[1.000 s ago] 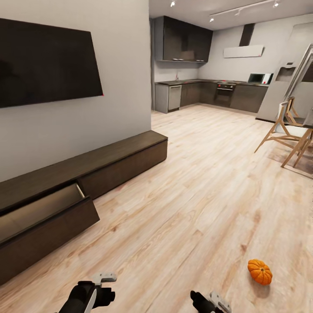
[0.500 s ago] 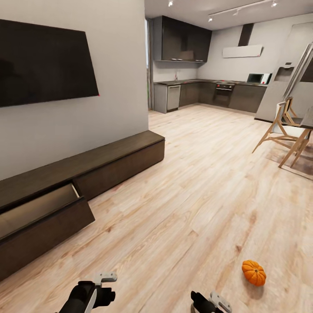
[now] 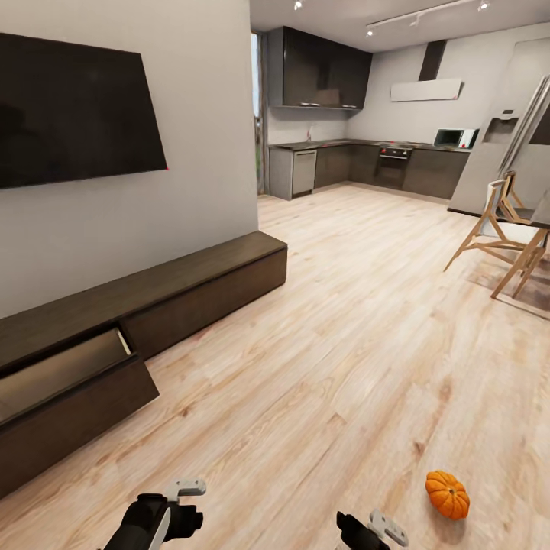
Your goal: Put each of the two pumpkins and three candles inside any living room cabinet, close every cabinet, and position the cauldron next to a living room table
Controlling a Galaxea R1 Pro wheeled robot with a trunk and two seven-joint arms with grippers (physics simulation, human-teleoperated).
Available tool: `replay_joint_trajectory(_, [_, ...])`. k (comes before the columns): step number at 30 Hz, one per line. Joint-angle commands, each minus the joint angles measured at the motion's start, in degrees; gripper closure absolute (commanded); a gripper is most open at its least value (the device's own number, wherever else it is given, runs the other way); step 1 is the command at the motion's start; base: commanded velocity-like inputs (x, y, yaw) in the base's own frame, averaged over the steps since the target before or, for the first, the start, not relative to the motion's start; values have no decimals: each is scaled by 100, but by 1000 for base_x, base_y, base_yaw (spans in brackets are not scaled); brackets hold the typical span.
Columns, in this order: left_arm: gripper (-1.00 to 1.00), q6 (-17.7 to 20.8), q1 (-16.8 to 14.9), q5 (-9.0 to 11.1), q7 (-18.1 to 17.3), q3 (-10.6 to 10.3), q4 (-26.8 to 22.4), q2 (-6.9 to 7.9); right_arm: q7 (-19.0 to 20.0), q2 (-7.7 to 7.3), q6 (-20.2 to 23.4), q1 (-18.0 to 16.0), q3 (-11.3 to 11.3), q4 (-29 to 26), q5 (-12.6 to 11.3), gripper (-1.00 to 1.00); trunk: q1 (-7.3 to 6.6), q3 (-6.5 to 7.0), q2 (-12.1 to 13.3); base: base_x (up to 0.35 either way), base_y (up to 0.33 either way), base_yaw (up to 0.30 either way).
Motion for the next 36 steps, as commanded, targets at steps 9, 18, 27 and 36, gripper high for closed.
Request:
replay_joint_trajectory(9, [-100, 10, 0, 6, -3, 8, -30, -41, -21, -90, -97, 0, -8, 8, 1, -100, 0, 0, 0, 11, -3, 0])
replay_joint_trajectory(18, [-100, 28, 0, 9, 2, 16, -47, -39, -218, -120, -277, 0, 5, 1, 7, -100, 132, -108, -241, 0, 0, 0])
replay_joint_trajectory(27, [-100, 163, 0, 15, 10, 60, -399, -33, -321, -72, -403, 0, 24, -1, 140, -100, 329, -269, -602, 0, 0, 0])
replay_joint_trajectory(36, [-100, 959, -5, 169, 6, 96, -1124, -31, -1225, -43, -377, 0, 4, -2, 639, -100, 527, -431, -963, 0, 0, 0])
